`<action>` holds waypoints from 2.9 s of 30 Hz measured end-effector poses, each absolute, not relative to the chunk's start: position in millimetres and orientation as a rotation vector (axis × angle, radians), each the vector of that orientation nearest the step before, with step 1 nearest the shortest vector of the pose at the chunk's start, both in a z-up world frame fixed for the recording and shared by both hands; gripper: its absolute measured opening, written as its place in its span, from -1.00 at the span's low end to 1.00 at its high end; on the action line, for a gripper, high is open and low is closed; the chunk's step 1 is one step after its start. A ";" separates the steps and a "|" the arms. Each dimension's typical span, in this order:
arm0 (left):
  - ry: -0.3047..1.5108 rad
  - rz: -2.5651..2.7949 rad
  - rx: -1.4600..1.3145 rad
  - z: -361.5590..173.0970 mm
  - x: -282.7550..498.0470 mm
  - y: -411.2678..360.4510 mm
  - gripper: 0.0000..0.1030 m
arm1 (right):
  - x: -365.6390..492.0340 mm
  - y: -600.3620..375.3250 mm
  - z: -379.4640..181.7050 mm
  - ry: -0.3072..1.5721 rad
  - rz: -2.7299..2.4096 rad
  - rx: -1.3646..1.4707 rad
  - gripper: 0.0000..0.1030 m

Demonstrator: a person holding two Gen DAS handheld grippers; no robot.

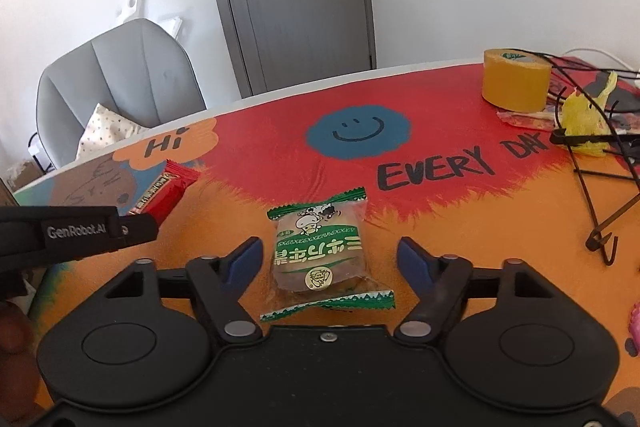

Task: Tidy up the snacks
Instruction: 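Grasp the red candy bar with left gripper while right grasps green-labelled cake, then carry the red bar and cake into the box and open both grippers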

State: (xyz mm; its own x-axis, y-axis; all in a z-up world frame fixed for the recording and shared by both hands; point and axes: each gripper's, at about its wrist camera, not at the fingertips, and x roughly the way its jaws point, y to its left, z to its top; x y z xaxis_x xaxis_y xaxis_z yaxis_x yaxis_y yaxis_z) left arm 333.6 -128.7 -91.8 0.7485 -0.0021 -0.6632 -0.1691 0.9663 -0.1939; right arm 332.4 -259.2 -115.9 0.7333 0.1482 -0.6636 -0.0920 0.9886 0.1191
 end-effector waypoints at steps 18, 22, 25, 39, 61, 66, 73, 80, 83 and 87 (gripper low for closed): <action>0.638 0.069 -0.283 -50.3 274.0 -109.7 -0.72 | 287.6 -251.8 -76.2 0.674 0.142 0.139 -0.05; 0.616 0.067 -0.284 -39.0 259.4 -101.5 -0.72 | 273.8 -250.1 -63.0 0.646 0.140 0.154 -0.05; 0.603 0.064 -0.289 -30.5 250.5 -96.7 -0.72 | 265.1 -247.8 -54.4 0.628 0.139 0.161 -0.05; 0.544 0.087 -0.295 -5.8 210.2 -73.6 -0.72 | 236.1 -230.9 -27.8 0.561 0.173 0.167 -0.05; 0.478 0.240 -0.345 16.7 158.6 5.2 -0.71 | 219.3 -174.2 -2.6 0.506 0.313 0.134 -0.05; 0.478 0.294 -0.359 17.0 153.1 27.3 -0.71 | 223.7 -153.8 -0.6 0.507 0.358 0.130 -0.05; 0.490 0.328 -0.388 13.2 158.7 51.1 -0.71 | 228.7 -130.0 3.2 0.505 0.412 0.110 -0.05; 0.507 0.328 -0.409 5.9 172.6 63.7 -0.71 | 236.3 -112.8 5.6 0.509 0.438 0.093 -0.05; 0.513 0.326 -0.418 3.3 180.5 67.7 -0.71 | 240.4 -104.5 5.1 0.511 0.445 0.083 -0.05; 0.522 0.325 -0.435 -0.2 189.7 75.7 -0.71 | 244.6 -95.4 4.2 0.513 0.455 0.069 -0.05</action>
State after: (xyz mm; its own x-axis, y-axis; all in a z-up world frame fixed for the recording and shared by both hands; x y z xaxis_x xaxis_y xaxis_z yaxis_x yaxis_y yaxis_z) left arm 189.7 75.7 -0.2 0.8199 0.1870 -0.5411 -0.4032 0.8596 -0.3138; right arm 244.6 -95.4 4.2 0.7741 0.4367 -0.4583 -0.4028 0.8983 0.1756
